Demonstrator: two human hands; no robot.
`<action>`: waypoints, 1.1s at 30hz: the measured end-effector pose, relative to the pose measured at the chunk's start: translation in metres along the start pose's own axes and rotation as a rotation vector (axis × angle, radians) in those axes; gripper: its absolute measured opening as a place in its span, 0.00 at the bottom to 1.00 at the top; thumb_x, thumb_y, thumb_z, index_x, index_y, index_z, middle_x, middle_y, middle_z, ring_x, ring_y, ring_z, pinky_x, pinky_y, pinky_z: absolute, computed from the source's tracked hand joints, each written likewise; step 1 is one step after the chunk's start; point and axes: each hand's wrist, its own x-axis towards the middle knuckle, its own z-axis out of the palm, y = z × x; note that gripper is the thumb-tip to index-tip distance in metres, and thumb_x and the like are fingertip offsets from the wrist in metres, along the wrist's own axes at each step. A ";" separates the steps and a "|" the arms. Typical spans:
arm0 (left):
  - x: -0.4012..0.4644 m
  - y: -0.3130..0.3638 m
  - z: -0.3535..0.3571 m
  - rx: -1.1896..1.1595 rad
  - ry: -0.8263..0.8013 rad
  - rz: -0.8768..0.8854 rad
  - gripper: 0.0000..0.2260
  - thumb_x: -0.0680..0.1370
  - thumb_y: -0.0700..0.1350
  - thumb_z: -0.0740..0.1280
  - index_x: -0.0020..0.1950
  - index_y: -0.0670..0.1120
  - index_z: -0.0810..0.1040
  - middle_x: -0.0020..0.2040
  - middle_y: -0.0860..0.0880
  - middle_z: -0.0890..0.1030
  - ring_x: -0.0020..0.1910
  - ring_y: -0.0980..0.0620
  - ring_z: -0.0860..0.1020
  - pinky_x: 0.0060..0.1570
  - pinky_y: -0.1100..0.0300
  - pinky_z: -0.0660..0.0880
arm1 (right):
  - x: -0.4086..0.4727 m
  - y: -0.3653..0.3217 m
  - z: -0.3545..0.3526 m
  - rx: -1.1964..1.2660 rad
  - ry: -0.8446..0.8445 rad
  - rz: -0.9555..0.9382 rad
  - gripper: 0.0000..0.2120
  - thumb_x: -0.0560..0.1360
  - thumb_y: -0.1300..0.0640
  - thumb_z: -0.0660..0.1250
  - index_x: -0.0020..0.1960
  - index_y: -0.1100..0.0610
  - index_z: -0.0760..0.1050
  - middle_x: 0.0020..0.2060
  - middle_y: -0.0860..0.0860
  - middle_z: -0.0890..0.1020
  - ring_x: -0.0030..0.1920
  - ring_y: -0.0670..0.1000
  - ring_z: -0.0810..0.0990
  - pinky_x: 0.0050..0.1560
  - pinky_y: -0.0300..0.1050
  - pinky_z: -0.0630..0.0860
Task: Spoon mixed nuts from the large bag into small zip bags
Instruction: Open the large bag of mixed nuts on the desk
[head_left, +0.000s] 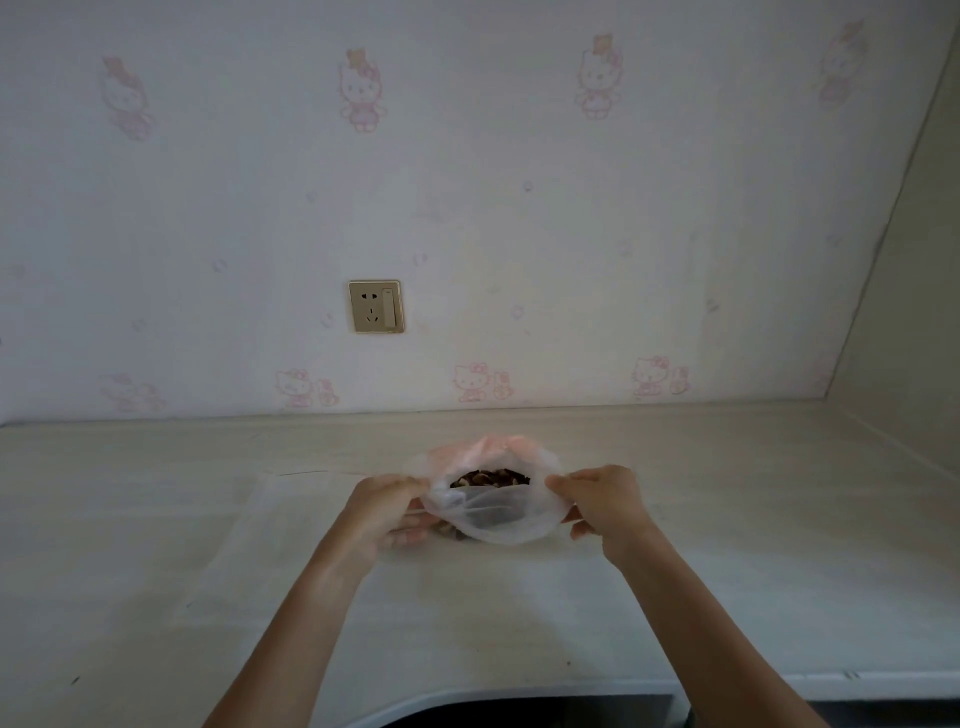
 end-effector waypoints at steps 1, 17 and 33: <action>-0.001 0.000 0.000 -0.082 -0.043 -0.009 0.07 0.81 0.41 0.69 0.56 0.40 0.81 0.46 0.42 0.88 0.43 0.46 0.88 0.38 0.55 0.83 | 0.001 0.001 0.001 0.064 0.005 0.023 0.05 0.75 0.64 0.75 0.46 0.67 0.83 0.36 0.61 0.87 0.28 0.53 0.83 0.25 0.42 0.76; -0.011 -0.007 0.027 -0.784 -0.058 -0.118 0.09 0.84 0.35 0.60 0.49 0.36 0.78 0.33 0.41 0.84 0.28 0.49 0.84 0.28 0.58 0.82 | 0.012 0.016 0.024 1.059 -0.161 0.384 0.13 0.84 0.69 0.54 0.56 0.67 0.77 0.44 0.60 0.84 0.44 0.56 0.81 0.34 0.45 0.82; -0.006 -0.020 0.024 0.272 0.189 0.446 0.14 0.79 0.52 0.73 0.57 0.45 0.81 0.50 0.47 0.84 0.51 0.47 0.82 0.44 0.60 0.74 | 0.001 0.023 0.018 0.119 -0.151 -0.323 0.13 0.77 0.50 0.73 0.60 0.41 0.77 0.42 0.44 0.84 0.38 0.40 0.83 0.35 0.34 0.79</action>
